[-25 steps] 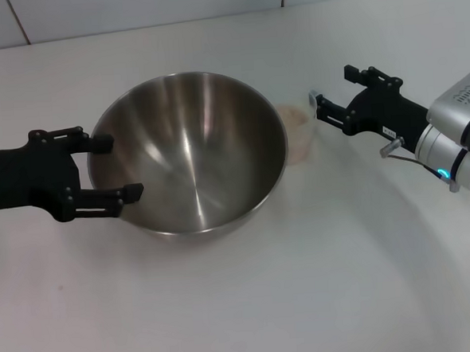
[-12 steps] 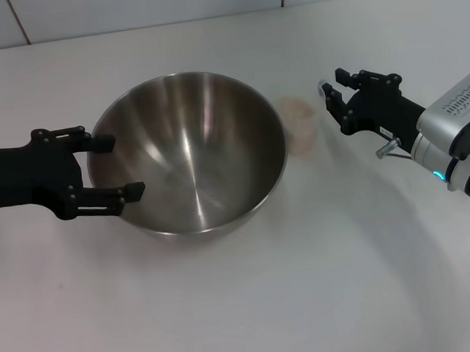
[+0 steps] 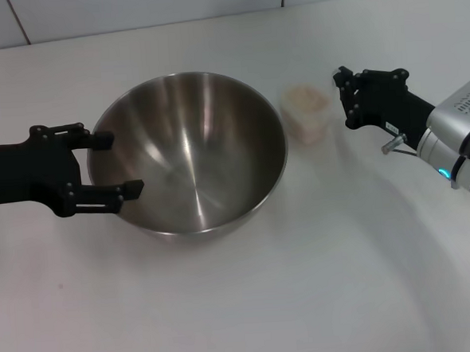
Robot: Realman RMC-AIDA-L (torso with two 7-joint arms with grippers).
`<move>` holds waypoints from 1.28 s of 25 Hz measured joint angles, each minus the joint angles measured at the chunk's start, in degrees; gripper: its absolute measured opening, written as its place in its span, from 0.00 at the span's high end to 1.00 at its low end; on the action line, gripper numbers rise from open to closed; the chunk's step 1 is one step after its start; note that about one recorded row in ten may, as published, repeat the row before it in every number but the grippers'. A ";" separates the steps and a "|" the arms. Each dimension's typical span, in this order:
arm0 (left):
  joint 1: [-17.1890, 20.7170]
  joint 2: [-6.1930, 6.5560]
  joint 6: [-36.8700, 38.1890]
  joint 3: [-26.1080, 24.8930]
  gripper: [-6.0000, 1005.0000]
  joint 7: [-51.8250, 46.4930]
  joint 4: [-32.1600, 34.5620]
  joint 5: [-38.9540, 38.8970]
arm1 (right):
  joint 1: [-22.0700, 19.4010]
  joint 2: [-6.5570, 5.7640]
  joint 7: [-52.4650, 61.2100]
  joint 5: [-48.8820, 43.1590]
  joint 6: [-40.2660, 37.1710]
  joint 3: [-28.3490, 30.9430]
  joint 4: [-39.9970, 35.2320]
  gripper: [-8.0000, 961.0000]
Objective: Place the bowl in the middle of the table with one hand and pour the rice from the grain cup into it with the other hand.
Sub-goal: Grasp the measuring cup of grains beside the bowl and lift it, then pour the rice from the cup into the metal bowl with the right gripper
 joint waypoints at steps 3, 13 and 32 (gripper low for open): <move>-0.11 -0.03 -0.07 -0.21 0.14 -0.10 0.52 0.84 | -0.62 0.00 -0.01 0.02 -1.65 1.30 -0.06 0.96; -0.35 -0.13 -0.34 -0.69 0.14 -1.22 3.20 4.28 | -8.17 0.37 -4.44 -0.07 -19.06 7.64 -8.97 0.99; -0.63 -0.21 0.17 -0.17 0.14 -2.38 4.17 5.75 | -3.78 0.70 -84.75 14.73 -11.56 -24.51 -17.88 0.99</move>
